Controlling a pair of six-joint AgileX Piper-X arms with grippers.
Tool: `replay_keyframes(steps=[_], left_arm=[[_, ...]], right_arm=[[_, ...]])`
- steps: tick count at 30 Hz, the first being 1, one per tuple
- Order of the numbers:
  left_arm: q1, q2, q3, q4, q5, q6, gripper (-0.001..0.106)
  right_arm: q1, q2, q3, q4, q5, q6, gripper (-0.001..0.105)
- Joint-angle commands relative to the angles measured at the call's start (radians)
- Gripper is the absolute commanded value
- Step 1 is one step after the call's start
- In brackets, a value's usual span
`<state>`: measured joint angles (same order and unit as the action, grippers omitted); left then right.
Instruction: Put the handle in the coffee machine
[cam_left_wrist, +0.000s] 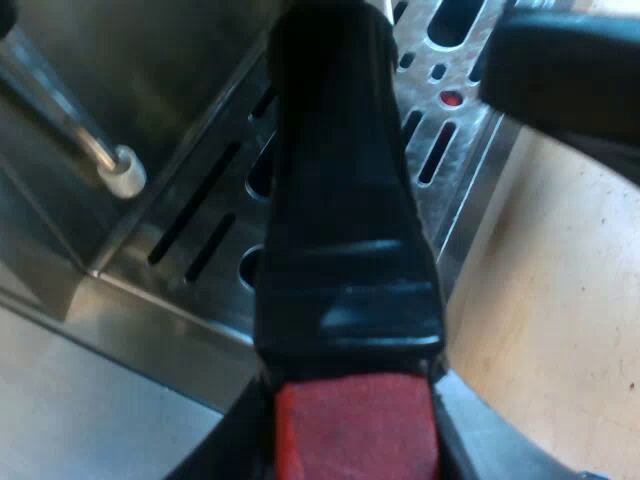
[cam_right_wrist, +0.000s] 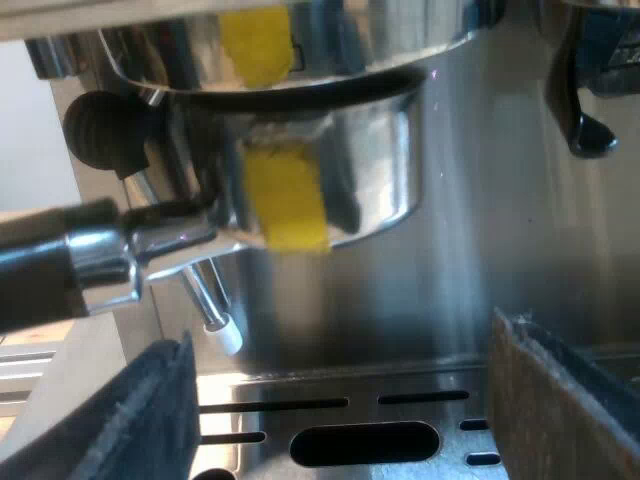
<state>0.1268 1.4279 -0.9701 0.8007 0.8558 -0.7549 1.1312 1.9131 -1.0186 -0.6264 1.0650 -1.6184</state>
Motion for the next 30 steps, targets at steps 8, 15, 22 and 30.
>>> replay_keyframes(steps=[8, 15, 22, 30], left_arm=[[-0.001, -0.011, -0.049, -0.069, 0.075, -0.041, 0.000], [-0.001, -0.020, -0.085, -0.050, 0.130, -0.026, 0.000], [-0.001, -0.036, -0.086, -0.010, 0.162, -0.019, 0.000], [-0.004, -0.036, -0.086, -0.023, 0.201, -0.017, 0.000]], right_arm=[[-0.003, -0.004, -0.010, -0.006, 0.007, -0.009, 0.063], [-0.003, -0.004, -0.010, -0.006, 0.007, -0.009, 0.063], [-0.003, -0.004, -0.010, -0.006, 0.007, -0.009, 0.063], [-0.003, -0.004, -0.010, -0.006, 0.007, -0.009, 0.063]])
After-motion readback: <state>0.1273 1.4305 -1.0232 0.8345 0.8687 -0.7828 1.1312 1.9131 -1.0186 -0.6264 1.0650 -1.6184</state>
